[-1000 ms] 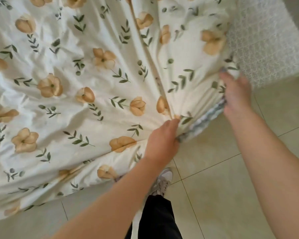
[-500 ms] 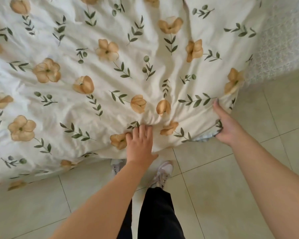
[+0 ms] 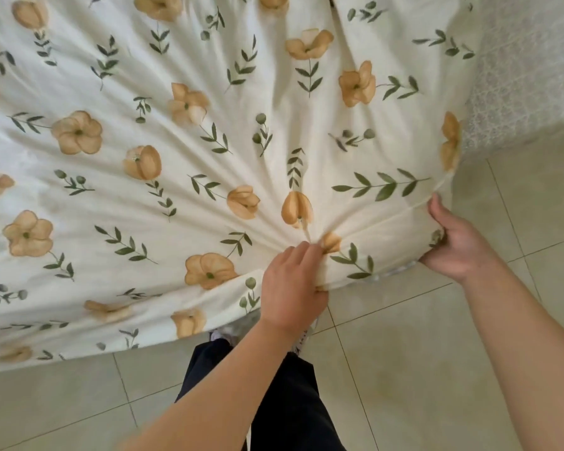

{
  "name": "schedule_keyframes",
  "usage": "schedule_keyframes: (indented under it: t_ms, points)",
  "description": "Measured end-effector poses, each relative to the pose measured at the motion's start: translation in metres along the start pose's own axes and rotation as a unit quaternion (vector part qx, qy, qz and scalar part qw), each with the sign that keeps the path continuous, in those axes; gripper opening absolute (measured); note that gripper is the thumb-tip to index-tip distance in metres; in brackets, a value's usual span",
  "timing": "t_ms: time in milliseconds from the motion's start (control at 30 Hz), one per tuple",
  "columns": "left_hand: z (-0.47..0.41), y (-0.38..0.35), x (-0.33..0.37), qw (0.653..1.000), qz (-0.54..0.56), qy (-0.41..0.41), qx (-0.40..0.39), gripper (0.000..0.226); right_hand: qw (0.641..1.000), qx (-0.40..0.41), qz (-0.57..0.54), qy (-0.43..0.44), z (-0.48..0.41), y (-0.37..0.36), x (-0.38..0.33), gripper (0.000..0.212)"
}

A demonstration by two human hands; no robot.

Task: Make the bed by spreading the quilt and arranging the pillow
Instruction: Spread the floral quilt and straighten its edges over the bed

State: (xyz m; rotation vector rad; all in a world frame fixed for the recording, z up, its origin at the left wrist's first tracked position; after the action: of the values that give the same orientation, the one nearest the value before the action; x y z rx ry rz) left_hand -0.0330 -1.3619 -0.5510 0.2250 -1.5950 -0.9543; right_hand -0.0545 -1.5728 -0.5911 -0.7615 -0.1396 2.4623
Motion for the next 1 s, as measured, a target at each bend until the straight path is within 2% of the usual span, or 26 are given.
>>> schedule_keyframes:
  t_ms: [67,133,167,200,233,267,333,400,467,500,533,567,600,633,667,700,733,767,800,833,933,1000]
  points:
    - [0.014,-0.020,0.002,0.999,0.004,0.001,-0.054,0.047,0.999,0.016,0.022,-0.026,-0.003,0.024,0.016,0.034]
    - [0.040,-0.063,-0.017,0.972,-0.009,0.060,-0.225,0.055,0.989,0.082,0.094,-0.076,-0.013,0.055,0.042,0.021]
    - [0.054,-0.082,-0.031,0.943,-0.030,0.089,-0.318,0.056,0.978,0.127,0.143,-0.087,-0.018,0.072,0.050,0.015]
    - [0.067,-0.096,-0.041,0.909,-0.070,0.097,-0.399,0.056,0.963,0.175,0.184,-0.088,-0.022,0.086,0.053,0.017]
    - [0.075,-0.103,-0.049,0.874,-0.133,0.075,-0.461,0.055,0.946,0.231,0.215,-0.076,-0.024,0.102,0.052,0.024]
    - [0.079,-0.106,-0.051,0.851,-0.197,0.020,-0.487,0.055,0.931,0.277,0.232,-0.057,-0.023,0.113,0.048,0.028]
    - [0.075,-0.102,-0.039,0.826,-0.306,-0.168,-0.443,0.060,0.921,0.284,0.264,-0.033,-0.020,0.114,0.047,0.024]
    - [0.059,-0.084,-0.030,0.798,-0.386,-0.300,-0.352,0.069,0.919,0.220,0.321,-0.061,-0.022,0.104,0.061,0.018]
    - [0.028,-0.067,-0.056,0.767,-0.478,-0.302,-0.302,0.073,0.908,0.157,0.373,-0.110,-0.023,0.096,0.083,0.021]
    - [0.015,-0.065,-0.081,0.721,-0.540,-0.287,-0.324,0.071,0.905,0.146,0.381,-0.122,-0.024,0.095,0.090,0.023]
    - [0.013,-0.074,-0.118,0.659,-0.585,-0.302,-0.363,0.067,0.907,0.148,0.376,-0.119,-0.025,0.093,0.094,0.024]
    - [0.007,-0.073,-0.146,0.593,-0.649,-0.273,-0.392,0.062,0.913,0.156,0.361,-0.106,-0.026,0.091,0.093,0.025]
    - [0.007,-0.070,-0.171,0.573,-0.681,-0.195,-0.413,0.057,0.926,0.163,0.329,-0.090,-0.028,0.088,0.091,0.025]
    - [0.010,-0.063,-0.186,0.625,-0.650,-0.078,-0.426,0.066,0.938,0.165,0.297,-0.074,-0.031,0.083,0.086,0.025]
    - [0.026,-0.082,-0.190,0.644,-0.560,-0.045,-0.519,0.074,0.947,0.164,0.268,-0.058,-0.033,0.077,0.081,0.025]
    - [0.056,-0.108,-0.170,0.575,-0.536,-0.185,-0.590,0.056,0.953,0.165,0.249,-0.045,-0.035,0.073,0.075,0.025]
    - [0.073,-0.118,-0.136,0.596,-0.480,-0.228,-0.602,0.036,0.957,0.167,0.236,-0.034,-0.037,0.069,0.068,0.024]
    - [0.081,-0.125,-0.107,0.621,-0.421,-0.250,-0.612,0.032,0.958,0.171,0.230,-0.024,-0.039,0.066,0.061,0.023]
    - [0.070,-0.129,-0.077,0.690,-0.348,-0.252,-0.582,0.034,0.958,0.174,0.225,-0.016,-0.040,0.064,0.053,0.021]
    - [0.053,-0.126,-0.054,0.743,-0.316,-0.211,-0.551,0.035,0.958,0.181,0.223,-0.006,-0.041,0.065,0.045,0.021]
    - [0.010,-0.121,-0.023,0.810,-0.263,-0.169,-0.496,0.037,0.954,0.209,0.215,0.028,-0.036,0.073,0.013,0.020]
    - [-0.036,-0.107,0.010,0.875,-0.195,-0.132,-0.422,0.035,0.951,0.220,0.212,0.051,-0.029,0.077,-0.009,0.019]
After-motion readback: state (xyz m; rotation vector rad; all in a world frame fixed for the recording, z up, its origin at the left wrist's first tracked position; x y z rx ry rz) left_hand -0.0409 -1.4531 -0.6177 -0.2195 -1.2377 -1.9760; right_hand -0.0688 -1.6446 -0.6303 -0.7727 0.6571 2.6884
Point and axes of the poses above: each hand's wrist, its own z-axis away from the middle knuckle, its own y-axis out of the back of the hand, x = y × z, the point moved 9 cm from there along -z, towards the middle knuckle, and after that the axes turned 10 degrees about z, right-handed, at the moved point
